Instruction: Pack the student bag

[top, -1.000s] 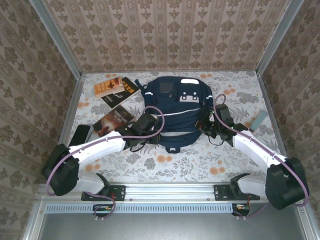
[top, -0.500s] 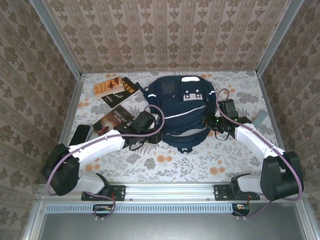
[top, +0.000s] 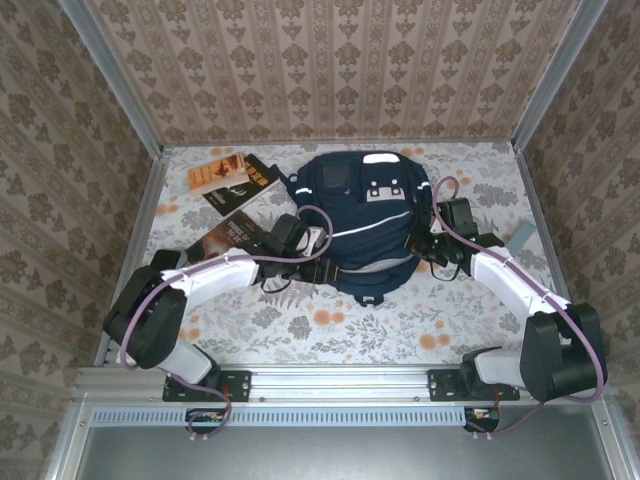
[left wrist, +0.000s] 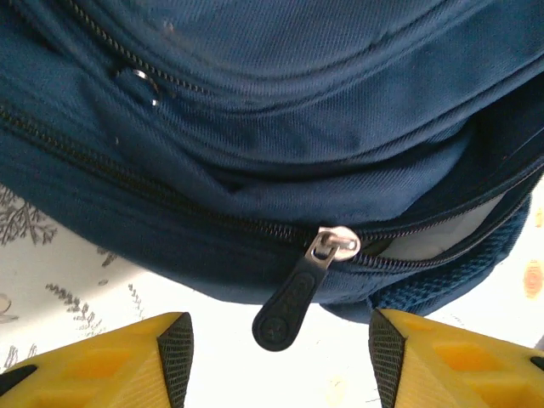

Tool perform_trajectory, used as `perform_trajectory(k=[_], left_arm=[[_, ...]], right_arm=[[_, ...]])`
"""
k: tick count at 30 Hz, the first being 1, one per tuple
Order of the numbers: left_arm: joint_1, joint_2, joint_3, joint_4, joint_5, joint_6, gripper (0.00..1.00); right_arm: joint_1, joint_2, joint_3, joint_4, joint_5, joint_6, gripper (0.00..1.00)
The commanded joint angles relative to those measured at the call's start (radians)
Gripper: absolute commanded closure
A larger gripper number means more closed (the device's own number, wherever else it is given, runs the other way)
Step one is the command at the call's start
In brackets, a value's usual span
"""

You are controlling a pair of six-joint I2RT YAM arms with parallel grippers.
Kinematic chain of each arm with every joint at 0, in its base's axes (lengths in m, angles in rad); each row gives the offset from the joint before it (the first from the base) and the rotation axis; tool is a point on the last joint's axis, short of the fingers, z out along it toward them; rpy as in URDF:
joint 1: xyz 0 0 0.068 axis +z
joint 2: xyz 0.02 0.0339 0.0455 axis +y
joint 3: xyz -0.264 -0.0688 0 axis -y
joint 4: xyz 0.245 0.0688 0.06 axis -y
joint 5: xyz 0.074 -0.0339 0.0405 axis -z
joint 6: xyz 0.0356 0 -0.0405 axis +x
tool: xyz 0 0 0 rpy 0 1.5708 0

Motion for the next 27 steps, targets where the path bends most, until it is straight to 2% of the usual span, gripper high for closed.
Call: perform_trajectory(k=[1, 7, 13, 16, 24, 27], left_arm=[[0.012, 0.038, 0.029, 0.058, 0.14, 0.044, 0.41], [0.018, 0.094, 0.046, 0.054, 0.149, 0.059, 0.45], [0.018, 0.1, 0.036, 0.083, 0.169, 0.072, 0.64], [0.018, 0.097, 0.034, 0.084, 0.162, 0.074, 0.76], [0.014, 0.072, 0.015, 0.086, 0.115, 0.091, 1.0], [0.011, 0.047, -0.001, 0.089, 0.091, 0.1, 1.0]], right_arm=[[-0.003, -0.014, -0.004, 0.024, -0.032, -0.008, 0.98], [-0.003, -0.005, -0.003, 0.03, -0.041, 0.006, 0.98], [-0.003, -0.009, -0.015, 0.036, -0.042, 0.016, 0.99], [-0.003, -0.015, -0.021, 0.041, -0.041, 0.017, 0.98], [-0.003, -0.015, -0.044, 0.062, -0.049, 0.006, 0.97], [-0.003, -0.031, -0.045, 0.041, -0.041, 0.009, 0.9]])
